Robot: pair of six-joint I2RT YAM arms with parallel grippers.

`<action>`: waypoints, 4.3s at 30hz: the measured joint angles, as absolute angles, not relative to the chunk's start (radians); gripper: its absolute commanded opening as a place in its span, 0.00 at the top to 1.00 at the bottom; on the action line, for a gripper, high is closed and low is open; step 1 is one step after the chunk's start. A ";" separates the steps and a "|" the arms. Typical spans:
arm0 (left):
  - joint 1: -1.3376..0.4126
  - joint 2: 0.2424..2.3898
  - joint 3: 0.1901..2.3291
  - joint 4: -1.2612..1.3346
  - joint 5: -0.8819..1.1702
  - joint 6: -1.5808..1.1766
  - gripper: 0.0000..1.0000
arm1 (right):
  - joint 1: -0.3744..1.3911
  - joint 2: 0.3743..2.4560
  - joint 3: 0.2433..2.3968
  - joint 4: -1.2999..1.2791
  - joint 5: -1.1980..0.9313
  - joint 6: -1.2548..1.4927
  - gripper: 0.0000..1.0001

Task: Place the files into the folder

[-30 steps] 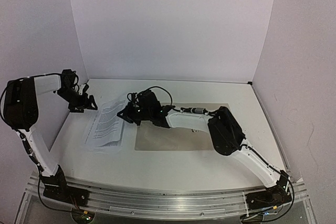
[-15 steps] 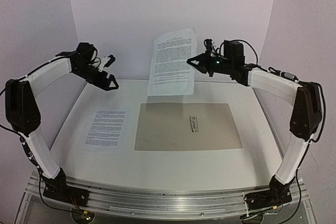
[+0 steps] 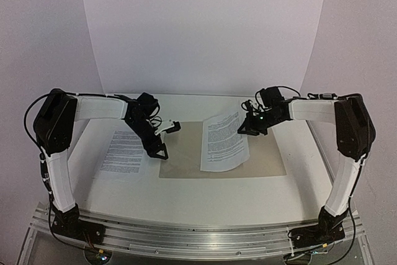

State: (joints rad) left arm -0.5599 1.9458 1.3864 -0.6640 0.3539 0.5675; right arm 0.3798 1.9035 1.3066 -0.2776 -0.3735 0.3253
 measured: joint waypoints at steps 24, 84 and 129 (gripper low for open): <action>-0.686 2.145 1.556 -0.562 0.468 0.686 0.11 | 0.371 1.803 1.322 -0.329 -0.266 0.169 1.00; -0.427 2.186 1.602 -0.749 0.569 -0.237 0.28 | 0.398 1.903 1.088 0.055 -0.376 0.490 1.00; -0.427 2.194 1.581 -0.707 0.657 -0.272 0.31 | 0.560 2.176 1.226 0.357 -0.404 0.705 1.00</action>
